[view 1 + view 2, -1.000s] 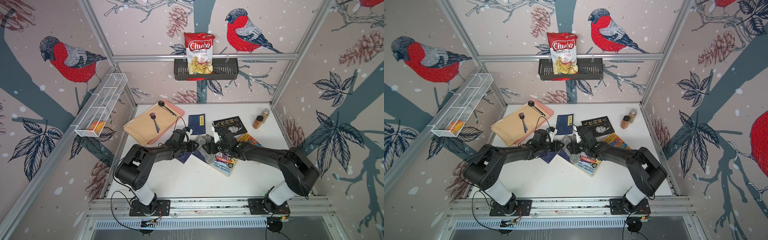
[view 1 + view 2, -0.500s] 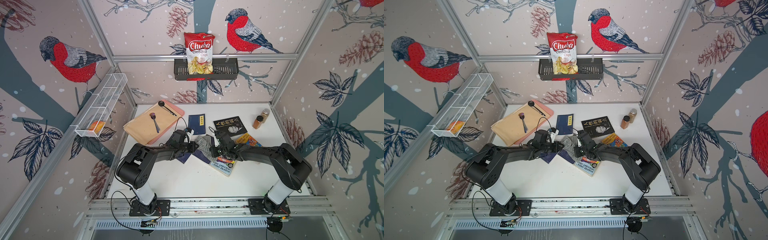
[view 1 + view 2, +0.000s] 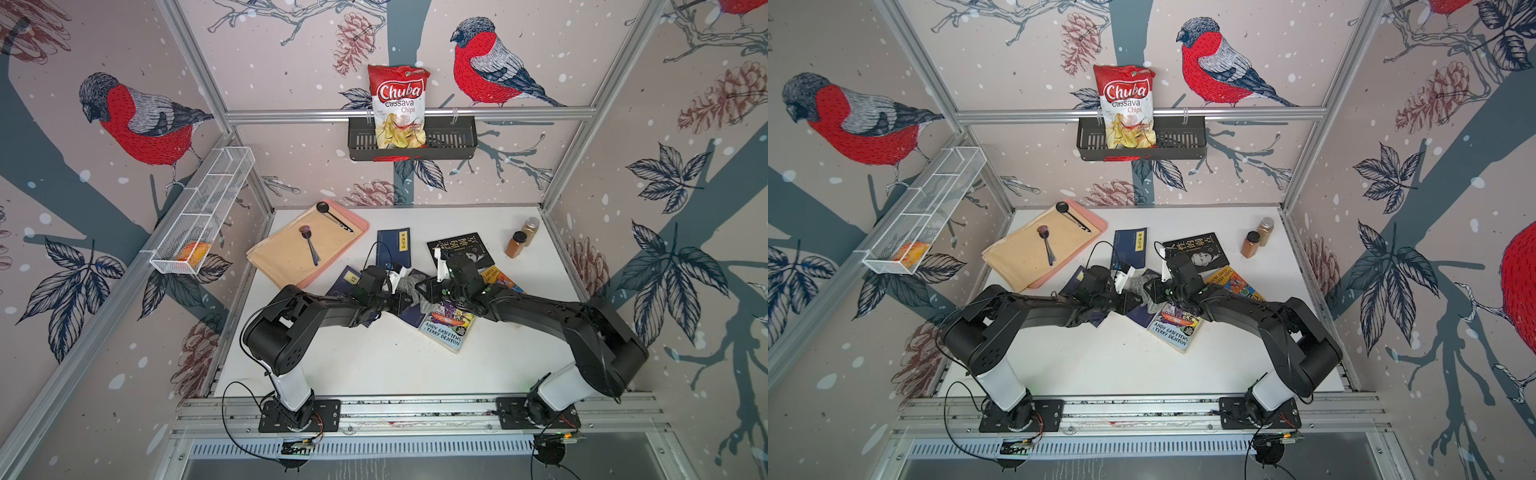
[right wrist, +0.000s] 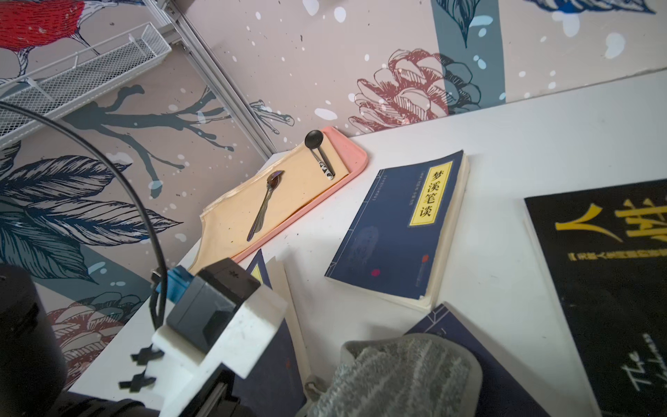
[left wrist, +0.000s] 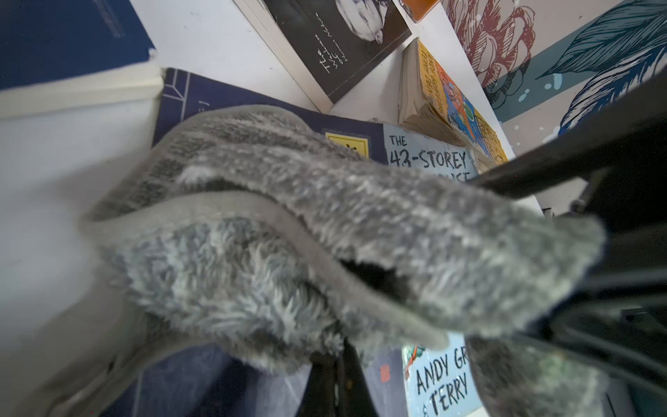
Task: Wipe the cover of the book
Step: Adjust the cleaning item on the book.
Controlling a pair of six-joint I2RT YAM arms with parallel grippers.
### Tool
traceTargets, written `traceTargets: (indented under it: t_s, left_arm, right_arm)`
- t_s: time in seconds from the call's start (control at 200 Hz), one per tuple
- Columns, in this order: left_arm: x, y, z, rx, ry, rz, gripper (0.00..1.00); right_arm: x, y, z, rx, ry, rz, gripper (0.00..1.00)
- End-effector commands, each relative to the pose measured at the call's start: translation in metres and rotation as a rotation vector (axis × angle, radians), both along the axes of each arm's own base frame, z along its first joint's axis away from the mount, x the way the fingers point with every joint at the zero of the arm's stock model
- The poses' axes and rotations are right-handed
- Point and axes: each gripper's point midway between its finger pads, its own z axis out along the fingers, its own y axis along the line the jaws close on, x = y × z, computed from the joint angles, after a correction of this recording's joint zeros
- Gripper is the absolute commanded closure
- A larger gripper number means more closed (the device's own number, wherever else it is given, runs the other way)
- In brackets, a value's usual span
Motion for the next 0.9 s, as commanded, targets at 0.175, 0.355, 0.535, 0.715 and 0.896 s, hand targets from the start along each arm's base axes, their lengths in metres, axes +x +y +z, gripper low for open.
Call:
traceTargets:
  t_s: [0.175,0.355,0.535,0.715,0.896]
  left_arm:
    - [0.002,-0.006,0.002,-0.067,-0.018,0.008,0.98]
    - [0.001,-0.004,0.001,-0.077,-0.016,0.015,0.98]
    - [-0.001,0.002,0.005,-0.072,-0.030,0.034,0.91]
    - [-0.002,0.008,0.009,-0.063,-0.027,0.046,0.76]
    - [-0.003,0.018,0.013,-0.015,-0.027,0.068,0.60]
  right_arm:
    - [0.007,0.018,-0.012,0.022,0.027,0.038,0.38]
    - [0.011,0.022,-0.034,-0.015,0.057,0.046,0.36]
    - [0.016,0.025,-0.050,-0.045,0.075,0.045,0.38]
    - [0.019,0.024,-0.073,-0.129,0.103,0.035,0.46]
    - [0.018,0.019,-0.086,-0.180,0.112,0.025,0.68]
